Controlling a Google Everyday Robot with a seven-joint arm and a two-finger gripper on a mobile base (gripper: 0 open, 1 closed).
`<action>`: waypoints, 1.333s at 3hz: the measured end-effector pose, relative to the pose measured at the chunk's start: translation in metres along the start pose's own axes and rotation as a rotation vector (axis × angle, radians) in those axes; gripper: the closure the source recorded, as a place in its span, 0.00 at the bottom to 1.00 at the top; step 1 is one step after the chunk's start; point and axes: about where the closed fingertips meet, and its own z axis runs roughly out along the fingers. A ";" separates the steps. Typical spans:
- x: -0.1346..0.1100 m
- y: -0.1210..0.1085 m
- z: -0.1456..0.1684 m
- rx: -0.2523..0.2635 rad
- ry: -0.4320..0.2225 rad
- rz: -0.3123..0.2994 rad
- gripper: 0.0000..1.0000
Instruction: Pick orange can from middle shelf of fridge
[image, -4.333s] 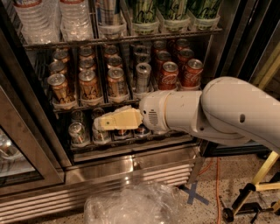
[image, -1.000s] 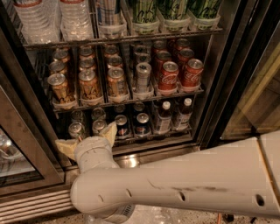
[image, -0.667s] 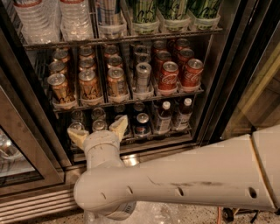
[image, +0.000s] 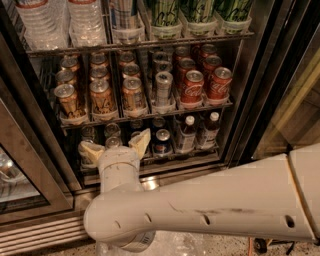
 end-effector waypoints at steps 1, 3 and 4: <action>-0.008 0.002 0.007 0.012 -0.031 -0.001 0.00; -0.040 0.010 0.031 0.028 -0.124 0.029 0.22; -0.051 0.014 0.037 0.032 -0.150 0.047 0.34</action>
Offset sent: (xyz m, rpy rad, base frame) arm 0.0370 0.0160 0.0378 0.0672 -0.1356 -0.0524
